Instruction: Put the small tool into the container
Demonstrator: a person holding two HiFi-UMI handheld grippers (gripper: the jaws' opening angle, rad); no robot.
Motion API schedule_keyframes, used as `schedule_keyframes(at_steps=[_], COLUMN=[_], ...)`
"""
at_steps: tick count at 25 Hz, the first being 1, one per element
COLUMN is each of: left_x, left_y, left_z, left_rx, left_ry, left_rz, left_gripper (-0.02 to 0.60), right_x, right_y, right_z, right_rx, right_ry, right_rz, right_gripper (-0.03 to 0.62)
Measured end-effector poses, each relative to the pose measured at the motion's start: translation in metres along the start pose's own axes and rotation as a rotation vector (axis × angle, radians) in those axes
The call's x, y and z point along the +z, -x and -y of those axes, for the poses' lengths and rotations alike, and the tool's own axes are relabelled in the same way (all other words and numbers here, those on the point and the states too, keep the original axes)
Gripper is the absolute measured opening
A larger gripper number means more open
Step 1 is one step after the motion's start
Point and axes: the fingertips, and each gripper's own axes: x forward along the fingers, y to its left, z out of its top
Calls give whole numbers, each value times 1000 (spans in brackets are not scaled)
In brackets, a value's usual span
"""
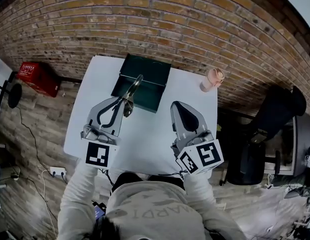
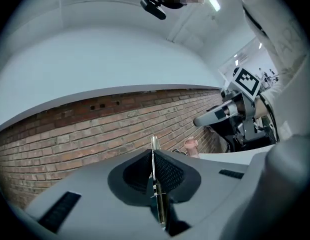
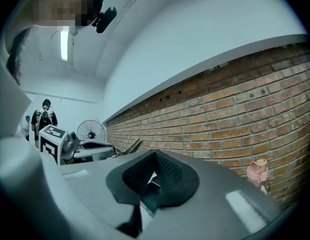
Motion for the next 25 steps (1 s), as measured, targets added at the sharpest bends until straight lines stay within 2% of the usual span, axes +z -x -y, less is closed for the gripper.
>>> schedule_keyframes(at_steps=[5, 10, 17, 25], left_x=[-18, -42, -76, -115], left_y=[-22, -42, -66, -93], left_z=[-4, -2, 3, 13], left_rx=[-122, -233, -396, -557], left_ry=[-114, -174, -329, -408], left_rz=[-10, -19, -43, -62], left_gripper=[11, 11, 11, 11], right_x=[-3, -6, -10, -21], right_y=[-8, -13, -20, -18], right_z=[-1, -3, -1, 3], right_rx=[-57, -108, -183, -278], right_ry=[9, 17, 15, 11], right_rz=[-12, -21, -39, -61], right_gripper=[10, 10, 11, 11])
